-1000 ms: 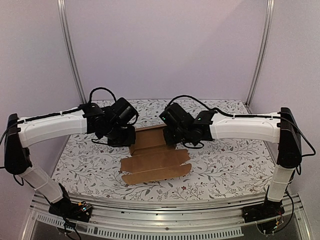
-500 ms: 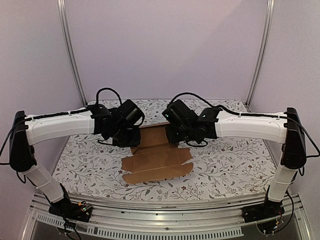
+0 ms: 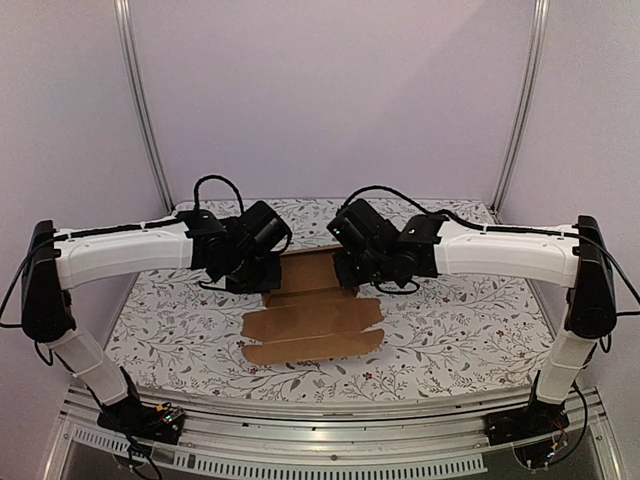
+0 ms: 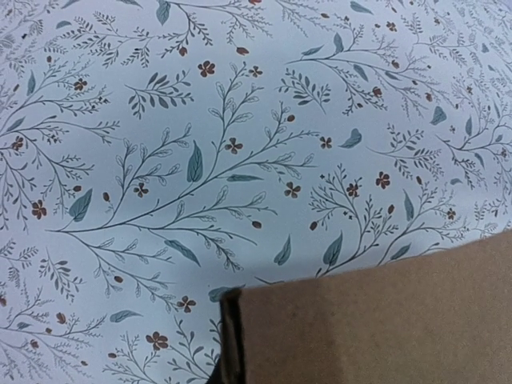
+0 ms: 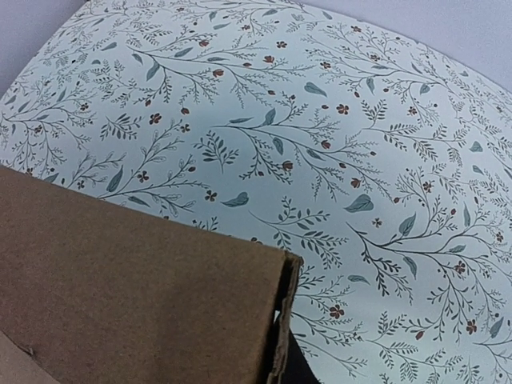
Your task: Fold the paper box
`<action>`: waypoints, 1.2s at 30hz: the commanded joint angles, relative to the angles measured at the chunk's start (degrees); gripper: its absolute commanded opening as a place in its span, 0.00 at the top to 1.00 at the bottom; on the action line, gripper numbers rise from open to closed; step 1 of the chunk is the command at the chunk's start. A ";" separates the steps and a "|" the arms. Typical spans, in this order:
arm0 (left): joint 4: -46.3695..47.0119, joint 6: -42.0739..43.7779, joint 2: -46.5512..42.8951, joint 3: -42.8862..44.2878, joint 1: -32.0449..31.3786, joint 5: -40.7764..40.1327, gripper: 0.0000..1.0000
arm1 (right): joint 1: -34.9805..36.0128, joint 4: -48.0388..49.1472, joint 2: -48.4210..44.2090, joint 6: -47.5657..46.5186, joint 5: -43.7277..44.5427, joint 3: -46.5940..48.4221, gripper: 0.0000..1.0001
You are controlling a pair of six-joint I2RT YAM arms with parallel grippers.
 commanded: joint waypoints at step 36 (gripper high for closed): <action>5.27 0.34 1.23 1.46 0.07 3.99 1.00 | 0.97 0.15 -5.03 2.08 -6.92 -2.93 0.46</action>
